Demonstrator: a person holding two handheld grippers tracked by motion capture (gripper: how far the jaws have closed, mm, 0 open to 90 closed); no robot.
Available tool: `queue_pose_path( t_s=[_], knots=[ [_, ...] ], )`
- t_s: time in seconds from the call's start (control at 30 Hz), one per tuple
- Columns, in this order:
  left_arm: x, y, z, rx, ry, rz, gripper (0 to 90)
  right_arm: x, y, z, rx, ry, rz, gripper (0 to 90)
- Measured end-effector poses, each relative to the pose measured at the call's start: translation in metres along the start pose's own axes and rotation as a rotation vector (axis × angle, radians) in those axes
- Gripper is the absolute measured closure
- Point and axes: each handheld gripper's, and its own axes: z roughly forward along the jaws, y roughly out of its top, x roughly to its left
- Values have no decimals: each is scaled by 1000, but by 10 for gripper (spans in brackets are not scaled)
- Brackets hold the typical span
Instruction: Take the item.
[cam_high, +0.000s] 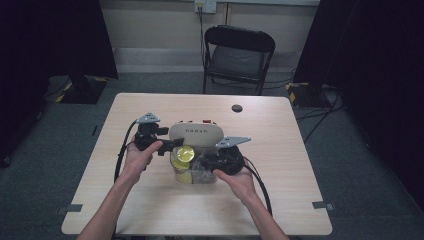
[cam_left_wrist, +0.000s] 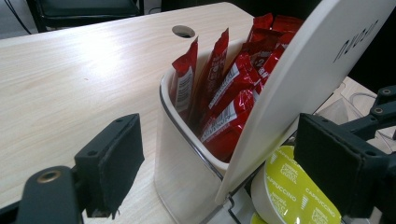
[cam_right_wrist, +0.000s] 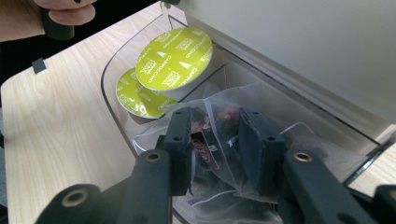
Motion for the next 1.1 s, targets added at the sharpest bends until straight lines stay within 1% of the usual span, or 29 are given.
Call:
queue_pose_path(
  t_s=[0.1,0.27,0.3,0.33,0.53,0.87,1.1],
  knots=[
    [0,0,0,-1,0,-4,156,-1,0,-1,-6,2,0,766],
    [0,0,0,4,4,-5,156,-2,-1,-2,-14,5,1,851],
    [0,0,0,6,6,-5,156,-2,0,-3,-17,3,2,893],
    [0,-1,0,1,0,-6,156,-2,0,-3,-22,6,2,900],
    [0,-1,0,3,1,-5,156,-1,-1,-5,-31,8,-1,900],
    [1,-1,0,5,-3,-7,155,-3,1,-12,-73,24,12,900],
    [1,-1,0,6,-3,-6,155,-3,1,-14,-82,26,16,900]
  ],
)
